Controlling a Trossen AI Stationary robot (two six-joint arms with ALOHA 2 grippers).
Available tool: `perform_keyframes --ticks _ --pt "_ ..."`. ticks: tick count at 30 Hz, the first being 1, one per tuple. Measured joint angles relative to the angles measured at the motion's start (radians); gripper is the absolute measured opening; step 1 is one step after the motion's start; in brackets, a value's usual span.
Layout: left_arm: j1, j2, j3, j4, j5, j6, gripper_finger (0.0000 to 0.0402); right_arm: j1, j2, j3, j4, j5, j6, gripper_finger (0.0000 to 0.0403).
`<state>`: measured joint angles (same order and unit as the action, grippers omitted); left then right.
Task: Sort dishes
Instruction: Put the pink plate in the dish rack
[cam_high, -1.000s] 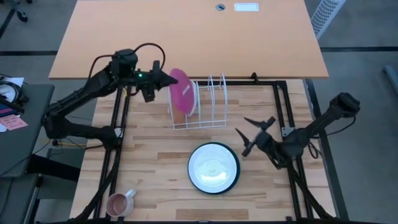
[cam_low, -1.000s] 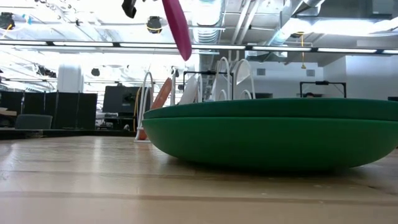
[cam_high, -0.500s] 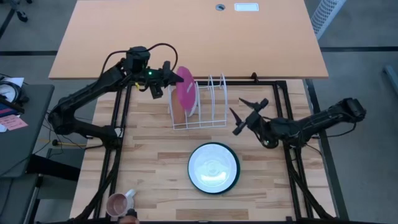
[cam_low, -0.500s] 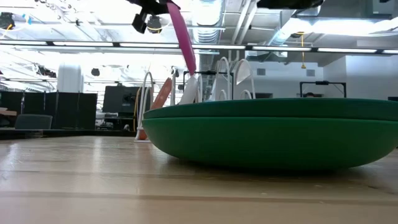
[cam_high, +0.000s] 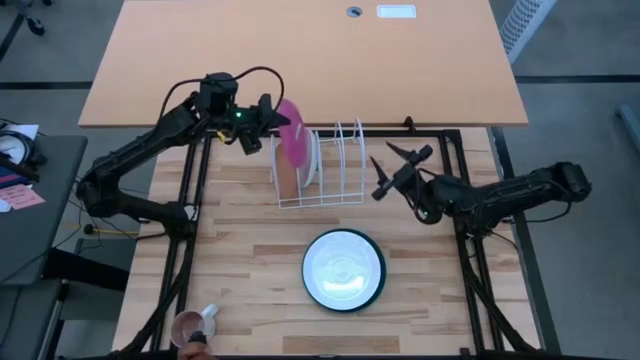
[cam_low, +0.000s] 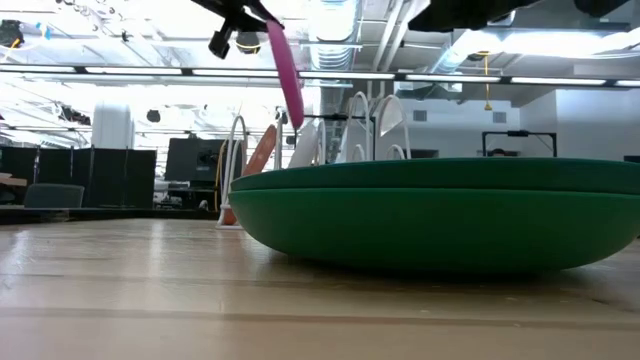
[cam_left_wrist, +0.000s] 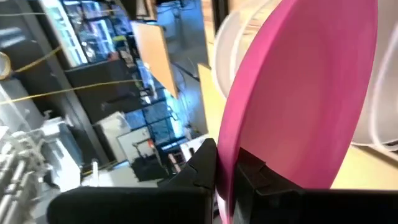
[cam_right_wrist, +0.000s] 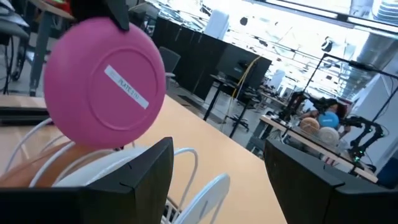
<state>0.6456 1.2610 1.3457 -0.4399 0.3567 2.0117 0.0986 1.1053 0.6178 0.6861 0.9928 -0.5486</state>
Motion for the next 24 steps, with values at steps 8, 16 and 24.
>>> perform_keyframes --ticks 8,16,24 --pt "-0.003 0.007 0.0 -0.019 0.014 -0.014 0.0011 -0.017 0.0 0.0 -0.005 -0.011 0.057 0.0255" --pt "-0.007 0.051 0.0 -0.028 0.023 -0.047 0.0011 -0.001 0.0 0.0 -0.006 -0.028 0.084 0.0255" --pt "-0.019 0.082 -0.001 -0.038 0.015 -0.063 0.0011 0.028 0.0 0.0 -0.026 -0.028 0.08 0.0255"
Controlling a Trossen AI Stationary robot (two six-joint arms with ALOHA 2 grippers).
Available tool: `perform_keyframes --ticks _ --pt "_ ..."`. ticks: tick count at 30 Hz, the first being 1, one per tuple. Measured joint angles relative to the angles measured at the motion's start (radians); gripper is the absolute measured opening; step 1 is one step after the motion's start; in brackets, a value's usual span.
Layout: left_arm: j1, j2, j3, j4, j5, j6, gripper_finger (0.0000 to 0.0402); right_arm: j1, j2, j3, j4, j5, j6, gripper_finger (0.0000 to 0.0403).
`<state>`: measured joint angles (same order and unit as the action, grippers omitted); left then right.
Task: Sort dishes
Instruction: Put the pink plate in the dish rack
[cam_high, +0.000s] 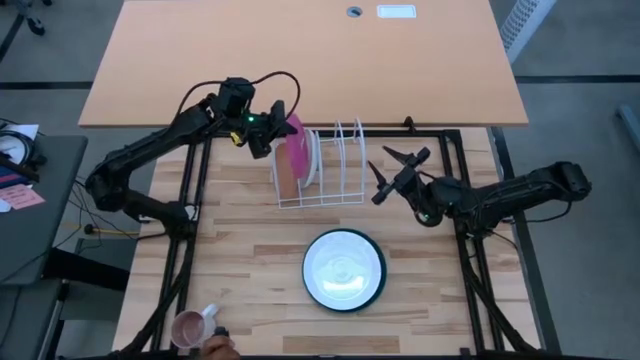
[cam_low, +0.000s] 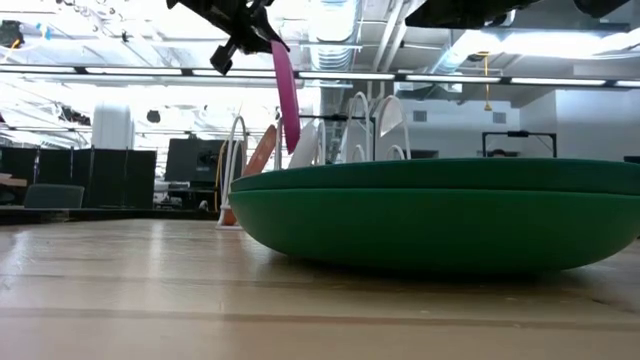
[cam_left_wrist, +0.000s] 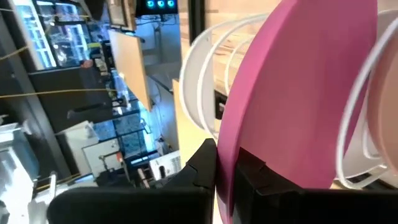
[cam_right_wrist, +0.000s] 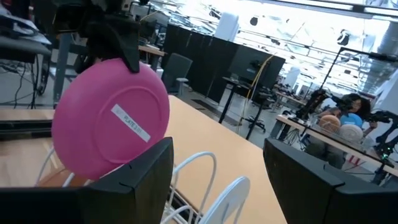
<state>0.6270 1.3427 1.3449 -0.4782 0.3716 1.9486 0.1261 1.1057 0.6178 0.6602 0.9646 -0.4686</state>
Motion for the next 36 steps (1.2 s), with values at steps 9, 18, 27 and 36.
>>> perform_keyframes --ticks 9,18,27,36 --pt "-0.014 0.053 0.0 -0.012 -0.008 -0.034 0.0011 0.026 0.0 0.0 -0.013 0.0 0.017 0.0255" --pt "-0.015 0.146 0.0 -0.009 -0.046 -0.034 0.0011 0.052 0.0 0.0 -0.02 0.0 0.019 0.0255" --pt "-0.016 0.212 0.0 -0.001 -0.058 -0.031 0.0011 0.049 0.0 0.0 -0.028 0.0 0.016 0.0255" --pt "-0.022 0.231 -0.001 -0.005 -0.057 -0.051 0.0011 0.049 0.0 0.0 -0.033 0.0 0.017 0.0255"
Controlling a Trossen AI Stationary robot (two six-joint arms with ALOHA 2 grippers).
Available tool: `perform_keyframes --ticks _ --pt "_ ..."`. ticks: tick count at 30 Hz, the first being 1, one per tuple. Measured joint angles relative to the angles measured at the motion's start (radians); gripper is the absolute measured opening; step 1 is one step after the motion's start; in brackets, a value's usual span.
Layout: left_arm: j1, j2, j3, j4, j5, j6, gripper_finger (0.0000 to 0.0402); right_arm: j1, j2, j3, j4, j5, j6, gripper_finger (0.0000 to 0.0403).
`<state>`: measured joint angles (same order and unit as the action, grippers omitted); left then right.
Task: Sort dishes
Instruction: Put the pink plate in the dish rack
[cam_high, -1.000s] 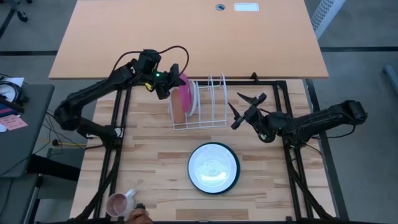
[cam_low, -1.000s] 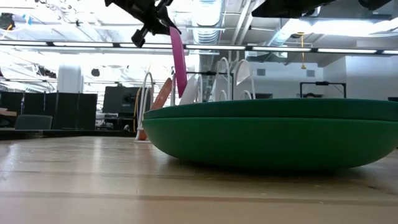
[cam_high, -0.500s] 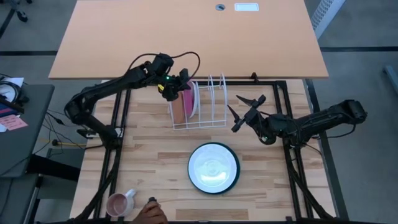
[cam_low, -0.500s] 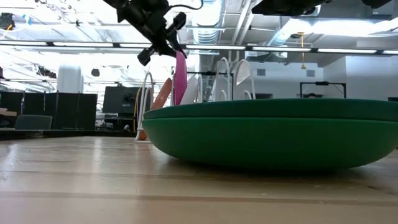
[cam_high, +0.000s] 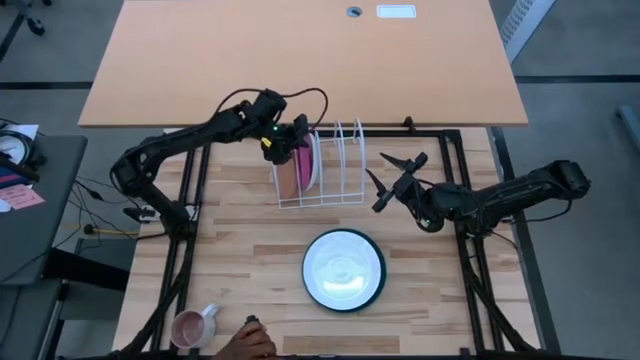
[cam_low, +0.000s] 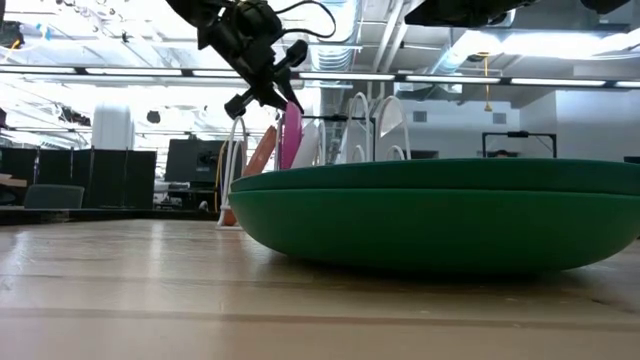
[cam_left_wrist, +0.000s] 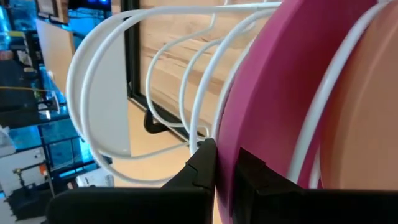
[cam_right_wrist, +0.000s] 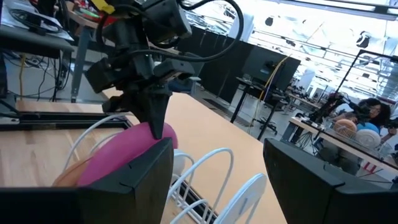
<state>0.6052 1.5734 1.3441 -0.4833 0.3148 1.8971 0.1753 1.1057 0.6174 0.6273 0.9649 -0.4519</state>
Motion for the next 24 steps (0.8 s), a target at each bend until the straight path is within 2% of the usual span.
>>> perform_keyframes --ticks 6,18,24 --pt "0.0 -0.001 0.0 0.015 0.022 -0.057 0.0025 0.0 0.0 0.0 0.0 0.0 0.0 0.0255" --pt "0.0 -0.001 0.0 0.095 0.02 -0.145 0.0191 0.001 0.0 0.0 0.001 0.0 0.0 0.0255" --pt "-0.002 -0.02 0.0 0.098 0.011 -0.143 0.0238 0.001 0.0 0.0 0.0 0.0 -0.001 0.0255"
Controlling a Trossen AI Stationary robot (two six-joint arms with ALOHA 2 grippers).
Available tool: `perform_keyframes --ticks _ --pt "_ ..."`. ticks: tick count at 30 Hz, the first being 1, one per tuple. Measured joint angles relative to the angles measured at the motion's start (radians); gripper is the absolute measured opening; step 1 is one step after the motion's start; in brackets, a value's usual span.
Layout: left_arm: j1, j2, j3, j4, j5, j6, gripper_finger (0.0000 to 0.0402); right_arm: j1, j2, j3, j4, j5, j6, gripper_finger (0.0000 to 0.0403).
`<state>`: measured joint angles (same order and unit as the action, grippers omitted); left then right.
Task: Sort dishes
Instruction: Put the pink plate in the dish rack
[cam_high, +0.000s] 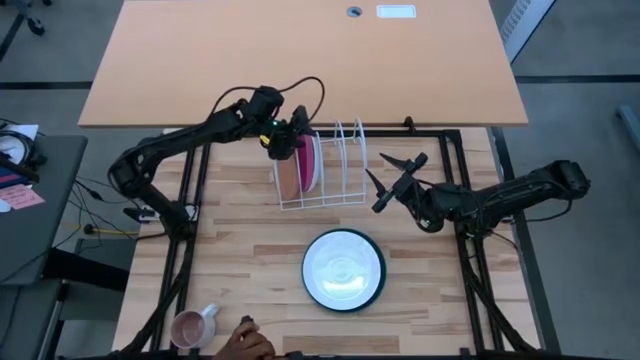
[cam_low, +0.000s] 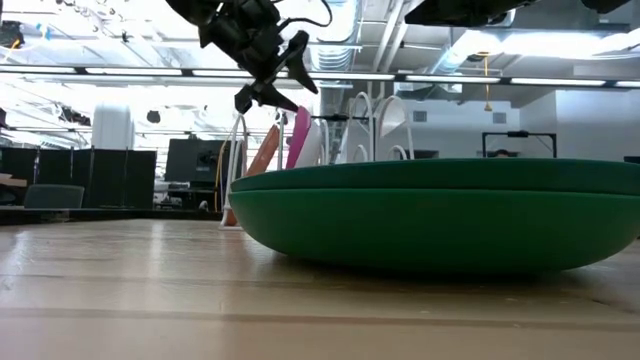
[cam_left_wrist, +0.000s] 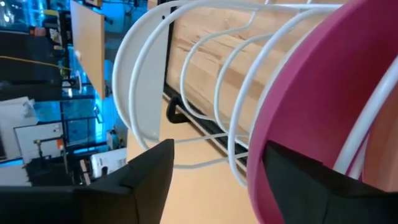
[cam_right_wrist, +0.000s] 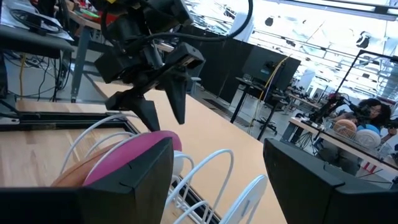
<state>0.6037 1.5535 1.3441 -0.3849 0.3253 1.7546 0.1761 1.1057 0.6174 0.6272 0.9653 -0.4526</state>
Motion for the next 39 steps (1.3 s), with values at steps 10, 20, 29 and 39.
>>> perform_keyframes --ticks 10,20,29,39 --pt "-0.012 -0.086 0.001 -0.006 -0.051 0.005 0.0244 0.0 0.0 0.0 -0.033 0.0 0.0 0.0255" --pt "-0.035 -0.116 0.001 -0.01 -0.051 -0.083 0.0244 0.0 0.0 0.0 -0.033 0.0 0.0 0.0255" --pt "-0.015 -0.112 -0.006 -0.073 -0.094 -0.146 0.0243 0.008 0.0 0.0 -0.039 0.001 0.008 0.0255" --pt "-0.005 -0.112 -0.006 -0.071 -0.054 -0.164 0.016 0.007 0.0 0.0 -0.038 0.001 0.01 0.0255"
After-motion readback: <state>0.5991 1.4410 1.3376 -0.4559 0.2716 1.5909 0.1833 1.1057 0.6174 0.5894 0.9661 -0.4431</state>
